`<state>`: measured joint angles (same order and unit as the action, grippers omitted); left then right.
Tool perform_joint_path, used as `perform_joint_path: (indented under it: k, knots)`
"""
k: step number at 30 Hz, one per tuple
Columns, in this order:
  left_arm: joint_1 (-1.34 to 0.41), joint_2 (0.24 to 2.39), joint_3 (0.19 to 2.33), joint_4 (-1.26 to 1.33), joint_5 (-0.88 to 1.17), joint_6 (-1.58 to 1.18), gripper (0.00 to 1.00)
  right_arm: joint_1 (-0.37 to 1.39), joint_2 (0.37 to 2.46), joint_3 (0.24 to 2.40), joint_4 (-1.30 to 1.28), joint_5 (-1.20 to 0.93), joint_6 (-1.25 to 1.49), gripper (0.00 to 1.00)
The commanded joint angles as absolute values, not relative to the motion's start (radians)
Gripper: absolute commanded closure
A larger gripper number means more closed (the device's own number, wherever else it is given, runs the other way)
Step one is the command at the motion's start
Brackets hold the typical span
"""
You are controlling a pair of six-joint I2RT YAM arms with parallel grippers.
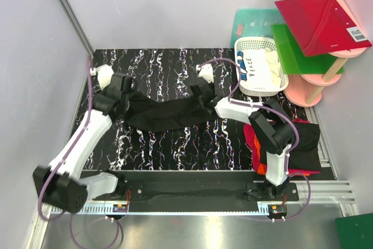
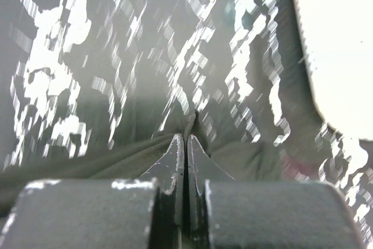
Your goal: Fold and stack the t-shirts
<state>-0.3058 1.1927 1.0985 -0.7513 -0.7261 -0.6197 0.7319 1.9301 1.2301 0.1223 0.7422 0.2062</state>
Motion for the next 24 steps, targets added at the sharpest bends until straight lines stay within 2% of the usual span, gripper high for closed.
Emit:
perform_joint_path:
  k: [1, 4, 7, 13, 17, 24]
  knots:
    - [-0.302, 1.007, 1.014, -0.784, -0.651, -0.725, 1.00, 0.648, 1.904, 1.325, 0.198, 0.818, 0.164, 1.00]
    - [-0.302, 0.864, 0.901, -0.804, -0.531, -0.793, 1.00, 0.624, 1.937, 1.359, 0.198, 0.818, 0.146, 1.00]
    - [-0.298, 0.740, 0.835, -0.847, -0.595, -0.819, 1.00, 0.614, 1.948, 1.350, 0.218, 0.831, 0.123, 1.00]
    - [-0.293, 0.696, 0.995, -0.891, -0.741, -0.695, 1.00, 0.604, 1.824, 1.229, 0.291, 0.801, 0.107, 1.00]
    - [-0.291, 0.704, 1.118, -0.891, -0.773, -0.635, 1.00, 0.604, 1.597, 1.086, 0.360, 0.727, 0.106, 1.00]
    - [-0.293, 0.548, 1.135, -0.885, -0.758, -0.571, 1.00, 0.623, 1.179, 0.839, 0.448, 0.592, 0.025, 1.00]
